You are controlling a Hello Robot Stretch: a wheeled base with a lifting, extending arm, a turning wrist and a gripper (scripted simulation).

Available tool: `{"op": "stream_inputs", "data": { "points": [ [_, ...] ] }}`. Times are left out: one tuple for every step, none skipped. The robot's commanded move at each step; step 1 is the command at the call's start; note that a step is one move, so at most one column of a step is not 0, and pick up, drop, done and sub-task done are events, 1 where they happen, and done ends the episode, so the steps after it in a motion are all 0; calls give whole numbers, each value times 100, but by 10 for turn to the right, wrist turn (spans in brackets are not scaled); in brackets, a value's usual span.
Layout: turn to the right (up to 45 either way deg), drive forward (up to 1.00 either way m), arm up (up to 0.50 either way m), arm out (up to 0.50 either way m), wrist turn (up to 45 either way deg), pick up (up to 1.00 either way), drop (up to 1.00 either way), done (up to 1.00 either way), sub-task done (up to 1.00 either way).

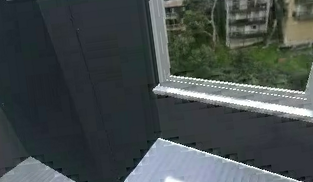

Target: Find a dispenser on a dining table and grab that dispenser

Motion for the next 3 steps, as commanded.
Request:
{"op": "stream_inputs", "data": {
  "points": [
    [-120, 0, 0, 0, 0, 0, 0, 0, 0],
    [450, 0, 0, 0, 0, 0, 0, 0, 0],
    [120, 0, 0, 0, 0, 0, 0, 0, 0]
  ]
}}
